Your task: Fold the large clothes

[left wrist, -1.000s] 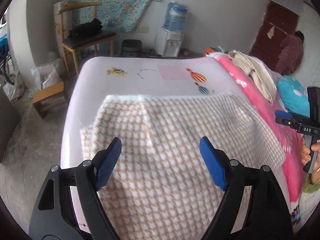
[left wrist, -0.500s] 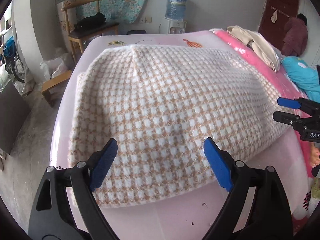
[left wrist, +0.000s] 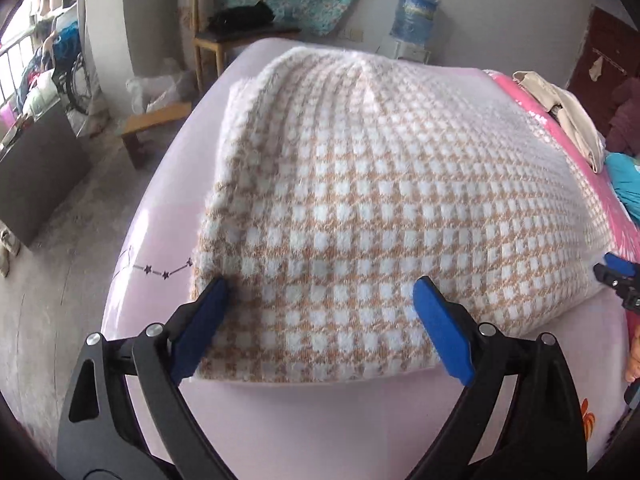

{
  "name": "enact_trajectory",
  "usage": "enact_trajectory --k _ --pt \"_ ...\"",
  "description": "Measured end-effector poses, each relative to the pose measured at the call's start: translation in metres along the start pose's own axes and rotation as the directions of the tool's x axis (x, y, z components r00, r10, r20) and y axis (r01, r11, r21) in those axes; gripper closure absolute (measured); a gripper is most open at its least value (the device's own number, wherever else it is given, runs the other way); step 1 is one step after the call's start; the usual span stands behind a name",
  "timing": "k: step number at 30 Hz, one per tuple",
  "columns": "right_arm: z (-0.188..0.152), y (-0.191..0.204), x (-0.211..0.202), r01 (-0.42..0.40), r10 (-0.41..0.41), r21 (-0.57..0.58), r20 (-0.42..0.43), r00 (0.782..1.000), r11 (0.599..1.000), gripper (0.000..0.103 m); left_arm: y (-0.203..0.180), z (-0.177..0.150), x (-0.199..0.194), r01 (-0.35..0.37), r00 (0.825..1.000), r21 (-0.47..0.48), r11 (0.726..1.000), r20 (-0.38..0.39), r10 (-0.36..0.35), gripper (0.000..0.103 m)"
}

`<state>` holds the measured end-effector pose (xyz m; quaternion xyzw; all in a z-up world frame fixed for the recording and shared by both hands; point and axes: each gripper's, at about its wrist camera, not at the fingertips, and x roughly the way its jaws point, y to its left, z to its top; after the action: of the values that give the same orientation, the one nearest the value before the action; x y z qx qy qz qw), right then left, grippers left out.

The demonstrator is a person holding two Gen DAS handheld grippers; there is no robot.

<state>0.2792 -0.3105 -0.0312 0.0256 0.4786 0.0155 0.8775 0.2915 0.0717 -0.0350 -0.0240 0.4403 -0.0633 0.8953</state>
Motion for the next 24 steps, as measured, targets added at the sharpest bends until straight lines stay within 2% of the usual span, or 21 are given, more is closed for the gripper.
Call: enact_trajectory --k 3,6,8,9,11,13,16,18,21,24 --pt "-0.001 0.013 -0.008 0.055 -0.054 -0.042 0.016 0.998 0.998 0.033 -0.009 0.001 -0.005 -0.035 0.999 0.005 0.999 -0.022 0.035 0.013" --pt "-0.004 0.016 -0.030 -0.036 0.035 0.010 0.047 0.998 0.999 0.032 -0.014 -0.008 -0.030 0.009 1.000 -0.032 0.999 0.021 -0.008 0.013" --pt "-0.011 0.021 -0.048 -0.073 0.071 0.017 0.077 0.994 0.997 0.029 -0.025 -0.017 -0.050 0.022 0.998 -0.016 1.000 0.053 -0.021 0.013" --pt "-0.015 0.025 -0.056 -0.086 0.085 0.014 0.087 0.993 0.996 0.028 -0.034 -0.022 -0.060 0.025 0.998 -0.004 1.000 0.065 -0.025 0.013" --pt "-0.026 0.036 -0.070 -0.103 0.103 -0.001 0.101 0.990 0.995 0.018 -0.049 -0.031 -0.082 0.037 0.995 0.009 0.999 0.090 -0.037 0.013" --pt "-0.036 0.050 -0.088 -0.099 0.102 -0.031 0.124 0.987 0.995 0.015 -0.059 -0.039 -0.104 0.037 0.991 0.013 0.999 0.129 -0.039 0.010" --pt "-0.043 0.067 -0.113 -0.075 0.086 -0.069 0.178 0.980 0.995 0.009 -0.078 -0.046 -0.131 0.009 0.981 0.023 1.000 0.191 -0.013 0.008" --pt "-0.045 0.075 -0.128 -0.032 0.049 -0.077 0.229 0.972 0.997 0.007 -0.088 -0.047 -0.144 -0.041 0.975 0.034 0.999 0.218 0.033 0.008" --pt "-0.048 0.086 -0.149 0.050 -0.016 -0.098 0.319 0.948 0.994 0.006 -0.102 -0.049 -0.158 -0.106 0.966 0.066 0.992 0.243 0.088 0.008" --pt "-0.050 0.094 -0.160 0.130 -0.081 -0.110 0.371 0.925 0.985 0.006 -0.110 -0.050 -0.162 -0.148 0.959 0.077 0.986 0.254 0.124 0.008"
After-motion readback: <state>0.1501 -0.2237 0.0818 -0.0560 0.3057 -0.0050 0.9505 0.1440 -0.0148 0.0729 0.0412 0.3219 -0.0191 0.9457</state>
